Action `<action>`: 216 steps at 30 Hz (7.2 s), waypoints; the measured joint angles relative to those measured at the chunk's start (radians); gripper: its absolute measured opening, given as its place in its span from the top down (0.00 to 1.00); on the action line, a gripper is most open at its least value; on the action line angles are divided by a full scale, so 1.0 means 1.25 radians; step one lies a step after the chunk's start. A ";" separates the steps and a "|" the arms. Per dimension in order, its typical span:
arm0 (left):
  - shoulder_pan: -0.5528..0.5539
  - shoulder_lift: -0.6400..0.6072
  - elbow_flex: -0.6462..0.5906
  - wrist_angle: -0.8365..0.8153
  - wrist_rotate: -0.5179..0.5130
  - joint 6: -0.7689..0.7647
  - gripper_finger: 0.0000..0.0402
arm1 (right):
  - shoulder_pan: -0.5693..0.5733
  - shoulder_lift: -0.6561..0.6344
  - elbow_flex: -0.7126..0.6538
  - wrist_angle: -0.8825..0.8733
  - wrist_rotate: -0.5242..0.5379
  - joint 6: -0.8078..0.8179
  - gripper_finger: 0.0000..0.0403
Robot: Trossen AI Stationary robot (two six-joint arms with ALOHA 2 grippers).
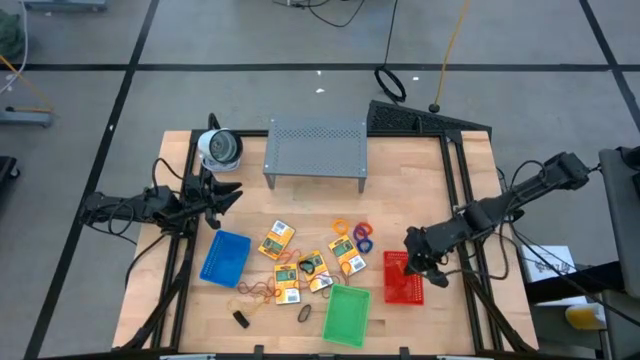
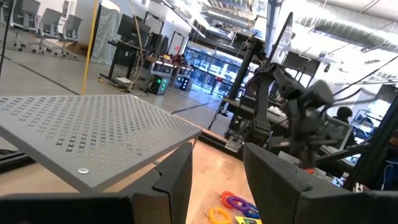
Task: Pick & Place Office Desk Supplies
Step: Put the orange spring keychain into the red bin, then put the yellow spring keychain into the red bin
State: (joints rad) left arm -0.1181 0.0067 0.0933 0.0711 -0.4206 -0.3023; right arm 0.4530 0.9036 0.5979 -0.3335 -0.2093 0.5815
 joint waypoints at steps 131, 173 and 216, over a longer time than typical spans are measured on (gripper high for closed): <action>0.000 0.000 0.000 0.007 0.002 0.003 0.62 | -0.455 0.787 0.571 -0.167 0.060 -0.498 0.68; 0.000 0.000 0.000 0.025 0.019 0.002 0.62 | -0.450 0.808 0.470 -0.030 0.065 -0.517 0.98; 0.000 0.000 0.000 0.031 0.024 -0.023 0.62 | -0.133 0.293 0.468 -0.600 0.128 -0.049 1.00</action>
State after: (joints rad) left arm -0.1184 0.0067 0.0929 0.1093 -0.3901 -0.3313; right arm 0.2870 1.2697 1.1830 -1.0836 -0.0494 0.5205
